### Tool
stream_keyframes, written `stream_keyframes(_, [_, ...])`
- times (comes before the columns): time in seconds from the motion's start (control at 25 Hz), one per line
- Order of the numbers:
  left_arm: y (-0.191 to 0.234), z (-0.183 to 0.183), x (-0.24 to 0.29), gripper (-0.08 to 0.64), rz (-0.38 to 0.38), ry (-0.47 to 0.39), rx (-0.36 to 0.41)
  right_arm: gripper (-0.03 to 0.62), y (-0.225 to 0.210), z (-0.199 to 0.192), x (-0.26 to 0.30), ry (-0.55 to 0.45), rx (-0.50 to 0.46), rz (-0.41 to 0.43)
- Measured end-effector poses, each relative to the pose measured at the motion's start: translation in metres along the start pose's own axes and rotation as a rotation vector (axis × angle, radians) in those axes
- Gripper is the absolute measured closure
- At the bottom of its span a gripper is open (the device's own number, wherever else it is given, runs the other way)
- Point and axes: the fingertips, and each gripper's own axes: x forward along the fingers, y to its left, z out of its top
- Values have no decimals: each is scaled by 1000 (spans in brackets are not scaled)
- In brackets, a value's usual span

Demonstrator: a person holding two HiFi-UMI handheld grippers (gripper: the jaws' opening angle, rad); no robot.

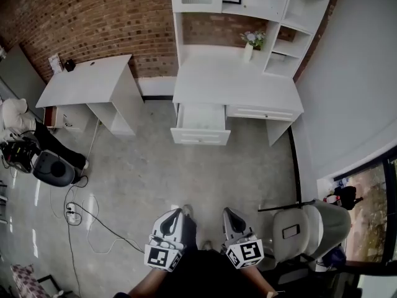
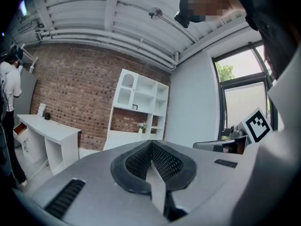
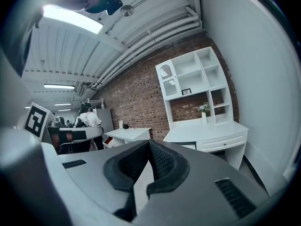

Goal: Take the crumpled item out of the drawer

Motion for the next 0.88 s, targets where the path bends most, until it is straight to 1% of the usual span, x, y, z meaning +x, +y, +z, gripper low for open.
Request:
stream_keyframes(0.12, [35,5,39,535,-38,-6,5,578,-10,9,48,6,-18,-32])
stream_keyframes(0.28, [81,23,92,535,-96,-4,-10,578,-23,34,112,0,-29,-84])
stream_keyframes(0.4, [106,32,127,535,-136,1,5,578,-33,48,150,-12,-27,-111])
stream_keyframes(0.52, [123,36,153,535,-161,6,0,578,-44,52,183,9,-27,-126])
stream_keyframes(0.68, [147,31,188,535,-157,22,-21,578,-63,54,230,23,-23,-116])
stream_keyframes(0.88, [176,31,251,535,-118,21,-36,578,-107,61,302,29,-39,-77])
